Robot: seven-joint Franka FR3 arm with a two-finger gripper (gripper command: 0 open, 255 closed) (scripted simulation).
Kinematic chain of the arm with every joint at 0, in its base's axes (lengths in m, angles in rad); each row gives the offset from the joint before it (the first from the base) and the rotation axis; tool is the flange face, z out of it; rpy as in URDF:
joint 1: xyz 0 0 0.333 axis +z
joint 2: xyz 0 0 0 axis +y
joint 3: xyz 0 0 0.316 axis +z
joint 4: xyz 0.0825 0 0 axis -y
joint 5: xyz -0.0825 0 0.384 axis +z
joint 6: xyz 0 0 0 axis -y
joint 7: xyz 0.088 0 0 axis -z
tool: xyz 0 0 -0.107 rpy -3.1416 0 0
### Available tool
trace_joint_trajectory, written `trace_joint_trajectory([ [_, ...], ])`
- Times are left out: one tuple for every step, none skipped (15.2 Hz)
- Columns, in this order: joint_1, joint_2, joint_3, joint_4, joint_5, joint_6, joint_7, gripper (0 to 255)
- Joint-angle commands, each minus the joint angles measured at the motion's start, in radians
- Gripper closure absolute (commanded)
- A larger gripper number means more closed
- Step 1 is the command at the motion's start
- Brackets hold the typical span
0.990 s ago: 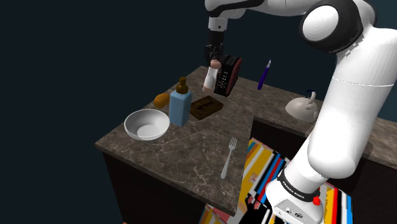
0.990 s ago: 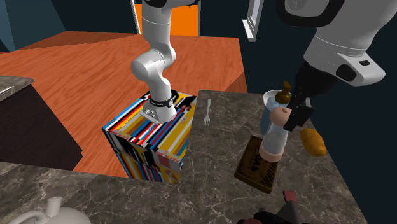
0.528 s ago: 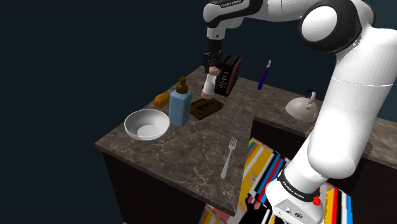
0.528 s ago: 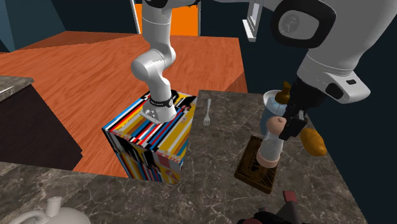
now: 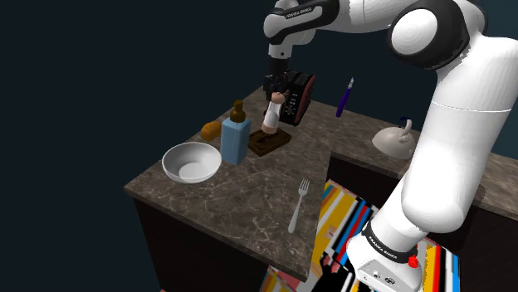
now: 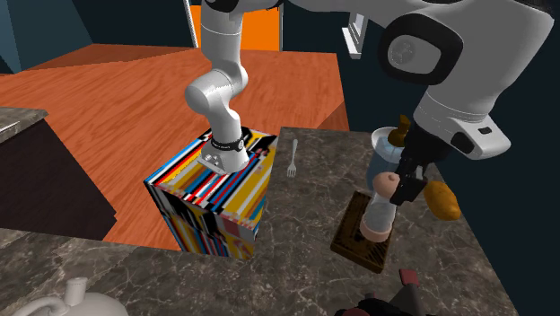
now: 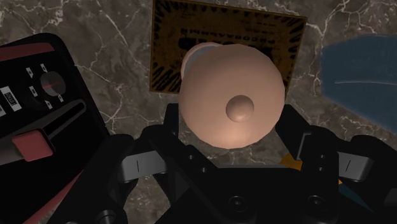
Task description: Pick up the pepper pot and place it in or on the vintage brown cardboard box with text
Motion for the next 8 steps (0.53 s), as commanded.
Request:
trace_joint_trajectory([
  [0.000, 0.000, 0.000, 0.000, 0.000, 0.001, 0.000, 255],
  [0.000, 0.000, 0.000, 0.000, 0.000, 0.001, 0.000, 255],
  [0.000, 0.000, 0.000, 0.000, 0.000, 0.001, 0.000, 255],
  [0.000, 0.000, 0.000, 0.000, 0.000, 0.001, 0.000, 0],
  [0.000, 0.000, 0.000, 0.000, 0.000, 0.001, 0.000, 0],
  [0.000, 0.000, 0.000, 0.000, 0.000, 0.001, 0.000, 0],
  [0.000, 0.000, 0.000, 0.000, 0.000, 0.001, 0.000, 0],
  [0.000, 0.000, 0.000, 0.000, 0.000, 0.001, 0.000, 0],
])
